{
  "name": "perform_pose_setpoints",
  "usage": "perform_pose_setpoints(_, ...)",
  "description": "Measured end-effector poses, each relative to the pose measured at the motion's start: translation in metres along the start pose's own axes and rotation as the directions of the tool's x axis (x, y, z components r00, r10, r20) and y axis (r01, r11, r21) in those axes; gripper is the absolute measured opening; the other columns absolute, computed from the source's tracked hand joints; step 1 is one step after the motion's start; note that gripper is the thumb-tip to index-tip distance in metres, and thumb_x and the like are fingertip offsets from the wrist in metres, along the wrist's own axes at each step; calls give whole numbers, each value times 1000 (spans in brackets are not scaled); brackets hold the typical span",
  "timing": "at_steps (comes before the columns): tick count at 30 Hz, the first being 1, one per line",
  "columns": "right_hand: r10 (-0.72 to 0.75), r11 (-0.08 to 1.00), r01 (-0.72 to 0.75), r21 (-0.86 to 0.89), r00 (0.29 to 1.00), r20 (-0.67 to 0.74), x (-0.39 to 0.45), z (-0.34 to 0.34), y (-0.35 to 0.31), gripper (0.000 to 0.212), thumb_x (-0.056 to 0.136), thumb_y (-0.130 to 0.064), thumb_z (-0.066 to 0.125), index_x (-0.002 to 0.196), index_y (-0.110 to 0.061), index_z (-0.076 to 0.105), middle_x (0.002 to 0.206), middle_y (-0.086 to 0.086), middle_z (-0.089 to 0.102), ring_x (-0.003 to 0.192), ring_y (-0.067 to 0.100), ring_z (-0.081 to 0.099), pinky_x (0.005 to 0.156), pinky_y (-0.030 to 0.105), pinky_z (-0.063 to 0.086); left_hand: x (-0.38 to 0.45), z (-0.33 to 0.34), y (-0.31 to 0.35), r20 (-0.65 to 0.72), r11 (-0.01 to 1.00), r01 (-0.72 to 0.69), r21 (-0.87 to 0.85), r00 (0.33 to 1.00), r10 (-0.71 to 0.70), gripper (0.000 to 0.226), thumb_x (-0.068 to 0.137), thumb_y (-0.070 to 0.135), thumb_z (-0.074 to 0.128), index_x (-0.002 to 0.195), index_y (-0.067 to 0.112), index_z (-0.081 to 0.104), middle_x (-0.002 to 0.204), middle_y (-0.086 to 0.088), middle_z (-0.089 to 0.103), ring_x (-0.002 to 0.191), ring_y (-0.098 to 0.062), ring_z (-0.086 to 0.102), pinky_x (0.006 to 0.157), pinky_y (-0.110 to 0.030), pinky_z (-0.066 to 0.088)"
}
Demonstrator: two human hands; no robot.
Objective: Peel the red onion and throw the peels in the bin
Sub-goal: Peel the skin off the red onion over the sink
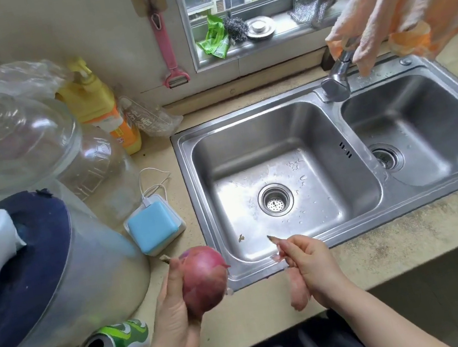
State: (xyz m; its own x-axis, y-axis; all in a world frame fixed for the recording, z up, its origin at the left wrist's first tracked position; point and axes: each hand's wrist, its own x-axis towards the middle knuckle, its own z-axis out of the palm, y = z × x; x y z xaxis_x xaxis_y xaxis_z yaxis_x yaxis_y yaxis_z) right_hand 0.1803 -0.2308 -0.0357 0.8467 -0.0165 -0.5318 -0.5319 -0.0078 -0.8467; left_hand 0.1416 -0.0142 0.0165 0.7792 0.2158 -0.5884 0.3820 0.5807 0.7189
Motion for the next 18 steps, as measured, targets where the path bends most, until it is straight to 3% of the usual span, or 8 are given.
perform_pose_setpoints(2, 38, 999, -38, 2, 999, 15, -3, 14, 1, 36, 89, -36, 61, 66, -9, 61, 51, 3, 44, 34, 16, 37, 36, 15, 26, 4, -5, 7, 10, 1000, -6, 12, 1000, 6, 52, 52, 63, 75, 88, 27, 75, 88, -5, 78, 74, -19, 75, 54, -25, 58)
perform_pose_setpoints(4, 32, 999, -34, 17, 998, 59, -10, 29, -1, 35, 90, -36, 60, 67, -9, 61, 57, 6, 45, 34, 11, 34, 34, 14, 25, 6, -3, 10, 45, 999, -6, 41, 999, 4, 69, 37, 69, 82, 91, 27, 74, 88, -4, 78, 77, -21, 75, 57, -26, 59)
perform_pose_setpoints(8, -40, 997, 38, 60, 999, 32, -25, 46, -11, 36, 90, -36, 60, 69, -8, 59, 47, -8, 41, 34, 9, 33, 34, 15, 26, 3, 4, 4, 104, 991, 31, 128, 994, -45, 90, 35, 67, 84, 108, 19, 65, 112, -14, 68, 98, -26, 66, 71, -35, 56)
perform_pose_setpoints(10, -90, 994, 93, 60, 995, -52, -30, 44, -18, 34, 91, -35, 60, 67, -10, 58, 45, -10, 40, 30, 10, 32, 31, 14, 26, 1, 7, -1, 151, 983, 61, 171, 985, -87, 96, 34, 62, 87, 115, 18, 59, 126, -16, 61, 108, -28, 62, 74, -35, 53)
perform_pose_setpoints(13, -117, 989, 135, 63, 966, -230, -29, 25, -24, 36, 93, -34, 57, 71, -5, 57, 42, -8, 39, 25, 14, 31, 29, 15, 24, 1, 14, -10, 197, 972, 99, 212, 970, -142, 90, 34, 57, 89, 113, 23, 61, 127, -13, 62, 113, -26, 62, 73, -31, 54)
perform_pose_setpoints(15, -92, 990, 123, 64, 928, -360, -28, 1, -21, 37, 94, -34, 55, 73, -4, 57, 40, -5, 41, 23, 15, 31, 27, 16, 25, 0, 22, -16, 228, 966, 123, 229, 958, -176, 78, 42, 51, 86, 109, 21, 63, 125, -15, 63, 109, -25, 65, 69, -28, 56)
perform_pose_setpoints(18, -102, 995, 76, -70, 839, -535, -23, -47, -7, 38, 94, -37, 54, 73, -6, 59, 41, 2, 47, 27, 18, 40, 31, 22, 33, -2, 38, -26, 264, 949, 133, 286, 941, -212, 81, 37, 56, 86, 106, 20, 63, 124, -13, 63, 106, -24, 65, 67, -26, 56)
